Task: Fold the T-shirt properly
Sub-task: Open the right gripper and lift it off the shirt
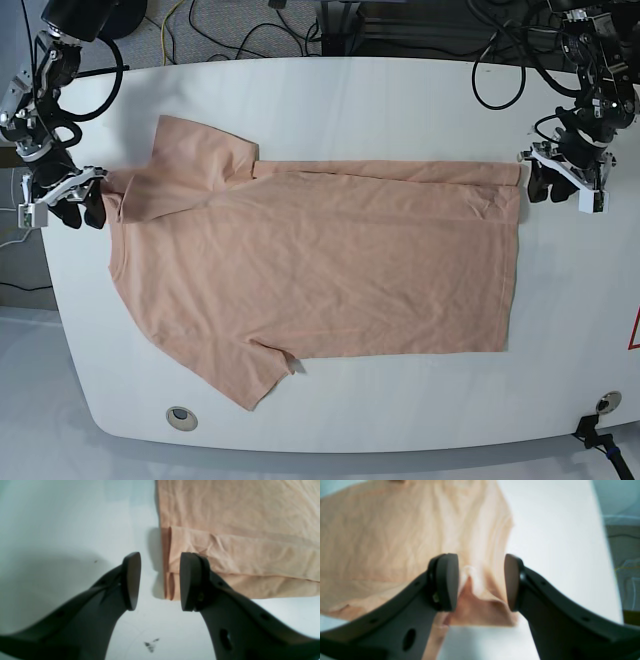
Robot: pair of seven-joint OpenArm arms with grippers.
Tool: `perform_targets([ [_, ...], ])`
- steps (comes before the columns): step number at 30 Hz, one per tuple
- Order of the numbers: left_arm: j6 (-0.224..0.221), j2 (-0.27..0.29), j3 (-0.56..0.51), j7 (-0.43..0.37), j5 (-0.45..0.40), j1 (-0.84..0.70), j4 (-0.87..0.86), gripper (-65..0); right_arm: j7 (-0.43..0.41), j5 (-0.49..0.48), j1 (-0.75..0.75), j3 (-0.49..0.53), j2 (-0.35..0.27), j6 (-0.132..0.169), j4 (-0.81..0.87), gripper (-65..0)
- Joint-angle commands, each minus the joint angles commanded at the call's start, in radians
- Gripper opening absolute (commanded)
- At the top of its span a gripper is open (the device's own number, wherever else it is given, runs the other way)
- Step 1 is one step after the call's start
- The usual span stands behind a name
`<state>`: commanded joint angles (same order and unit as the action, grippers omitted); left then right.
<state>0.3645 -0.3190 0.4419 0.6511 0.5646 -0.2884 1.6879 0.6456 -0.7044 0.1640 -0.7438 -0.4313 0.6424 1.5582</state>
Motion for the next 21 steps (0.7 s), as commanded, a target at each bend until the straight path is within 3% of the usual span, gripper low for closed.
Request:
perform_targets([
  [6,0.000,0.001,-0.002,0.001,0.004,-0.002,0.000,-41.3,-0.001,-0.070,0.080,-0.097,0.005,0.005,-0.073,-36.6],
  [14,0.003,0.005,-0.001,0.004,0.008,-0.002,-0.002,-41.2,-0.038,-0.081,0.130,-0.084,0.008,0.017,-0.175,-37.0],
  [21,-0.004,0.007,-0.003,-0.001,-0.015,-0.016,-0.003,-41.7,-0.024,-0.084,0.126,-0.065,0.049,0.009,-0.169,-35.9],
])
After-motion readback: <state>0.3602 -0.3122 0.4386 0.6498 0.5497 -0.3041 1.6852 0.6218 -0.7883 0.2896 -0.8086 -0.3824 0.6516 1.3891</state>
